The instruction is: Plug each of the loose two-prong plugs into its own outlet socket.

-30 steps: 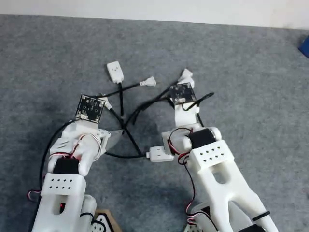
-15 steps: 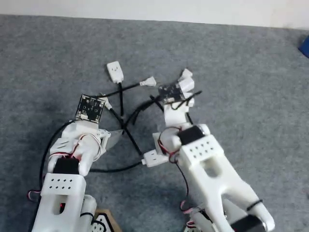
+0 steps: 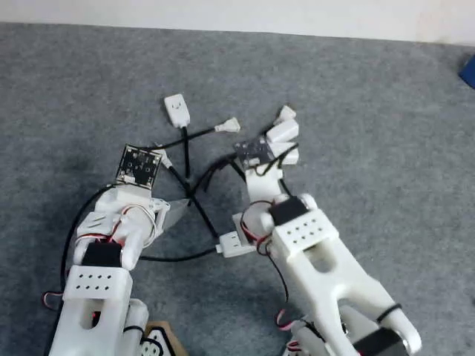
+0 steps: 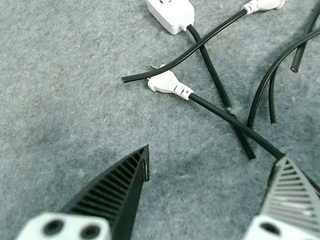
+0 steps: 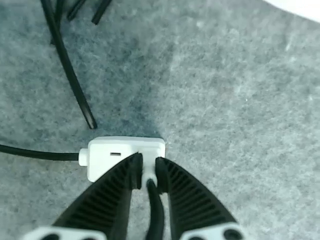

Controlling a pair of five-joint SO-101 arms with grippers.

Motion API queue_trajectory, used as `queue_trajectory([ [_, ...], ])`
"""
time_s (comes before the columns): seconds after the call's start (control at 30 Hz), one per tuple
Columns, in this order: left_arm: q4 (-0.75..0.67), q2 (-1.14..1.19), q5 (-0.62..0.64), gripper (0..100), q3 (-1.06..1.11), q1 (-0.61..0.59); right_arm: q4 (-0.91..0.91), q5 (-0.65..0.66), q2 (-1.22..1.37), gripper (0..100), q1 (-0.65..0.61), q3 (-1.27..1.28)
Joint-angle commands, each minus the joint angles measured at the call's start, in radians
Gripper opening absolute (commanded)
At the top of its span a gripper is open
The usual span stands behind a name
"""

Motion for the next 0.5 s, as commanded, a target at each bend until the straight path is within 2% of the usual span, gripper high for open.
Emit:
queue_trajectory([
  [0.0, -0.035, 0.004, 0.005, 36, -0.002, -0.012, -0.041, 0.049, -0.007, 0.5, -0.019, 0.073],
  [0.17, -0.034, 0.004, 0.005, 36, -0.004, -0.007, 0.071, 0.058, -0.016, 2.5, -0.016, -0.024],
  [0.4, -0.032, 0.004, 0.006, 36, -0.002, -0.007, 0.372, 0.14, -0.007, 33.6, -0.015, -0.341],
  [0.47, -0.032, 0.004, 0.006, 36, -0.002, -0.007, 0.437, 0.137, -0.007, 39.4, -0.015, -0.415],
])
